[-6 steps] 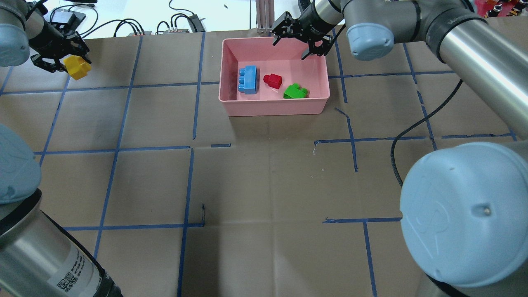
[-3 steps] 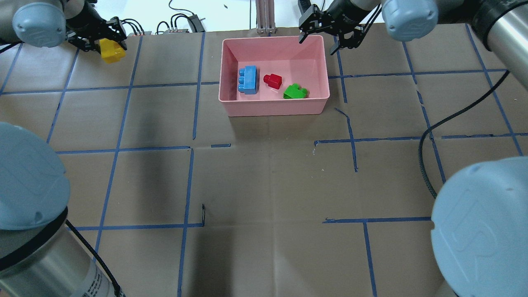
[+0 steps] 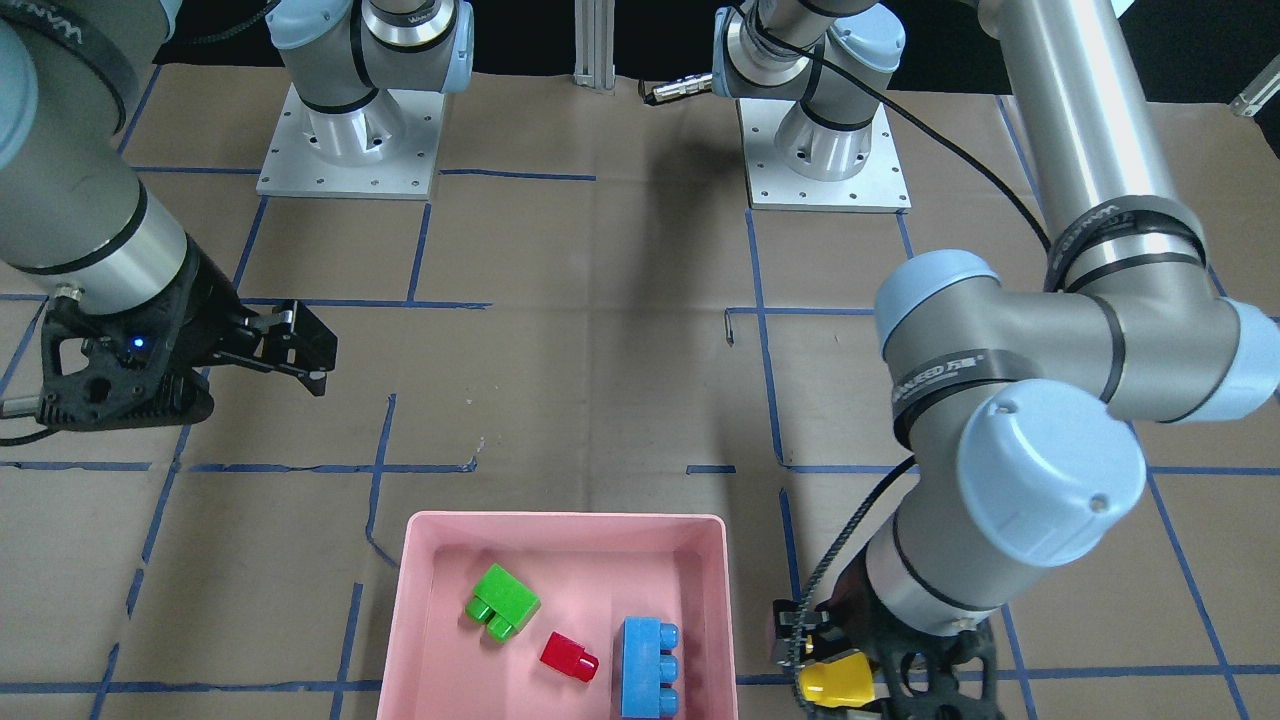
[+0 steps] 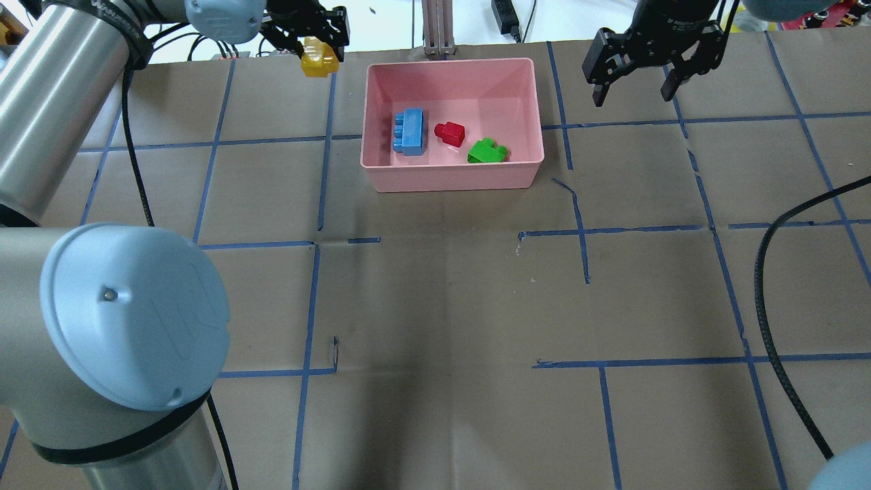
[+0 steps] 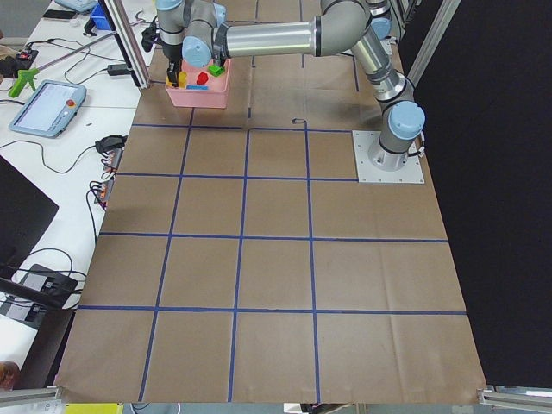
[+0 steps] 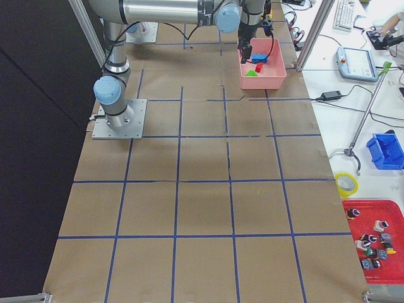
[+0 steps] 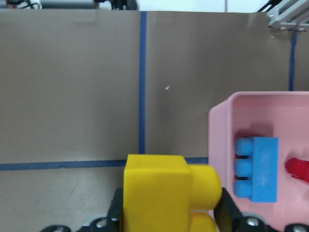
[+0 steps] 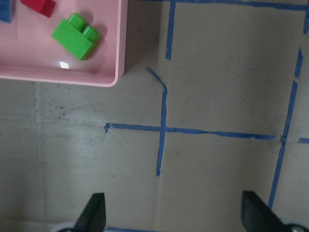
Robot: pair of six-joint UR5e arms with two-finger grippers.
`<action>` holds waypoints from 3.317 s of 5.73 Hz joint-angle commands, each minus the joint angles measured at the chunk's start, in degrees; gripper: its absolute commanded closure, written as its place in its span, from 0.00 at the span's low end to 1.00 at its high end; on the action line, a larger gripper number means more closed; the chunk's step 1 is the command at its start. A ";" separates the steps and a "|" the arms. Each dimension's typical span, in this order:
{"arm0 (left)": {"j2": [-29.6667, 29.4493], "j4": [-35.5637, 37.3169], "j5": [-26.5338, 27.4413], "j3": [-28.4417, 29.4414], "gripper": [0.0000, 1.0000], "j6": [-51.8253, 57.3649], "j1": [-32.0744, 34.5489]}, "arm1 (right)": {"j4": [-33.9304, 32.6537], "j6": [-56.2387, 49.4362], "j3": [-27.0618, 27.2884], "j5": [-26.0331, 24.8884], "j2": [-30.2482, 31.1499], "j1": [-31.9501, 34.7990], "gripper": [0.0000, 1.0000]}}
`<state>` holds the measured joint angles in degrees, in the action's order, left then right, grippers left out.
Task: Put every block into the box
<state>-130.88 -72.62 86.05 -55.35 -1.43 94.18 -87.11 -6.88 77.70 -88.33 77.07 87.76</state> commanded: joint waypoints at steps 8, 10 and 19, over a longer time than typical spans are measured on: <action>7.71 -4.29 8.15 -2.04 0.01 -7.02 2.24 | -7.37 11.77 21.96 1.93 17.49 1.26 0.00; 15.18 -17.88 8.17 -5.80 0.01 -6.57 1.10 | -6.84 7.08 19.26 0.71 17.59 1.71 0.00; 40.09 -14.04 1.22 -33.07 0.01 16.20 -3.83 | -6.75 7.58 19.15 -0.27 15.83 2.50 0.00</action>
<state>-90.87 -86.72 87.34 -88.48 14.58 90.37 -93.66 0.79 96.81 -88.74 93.05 90.26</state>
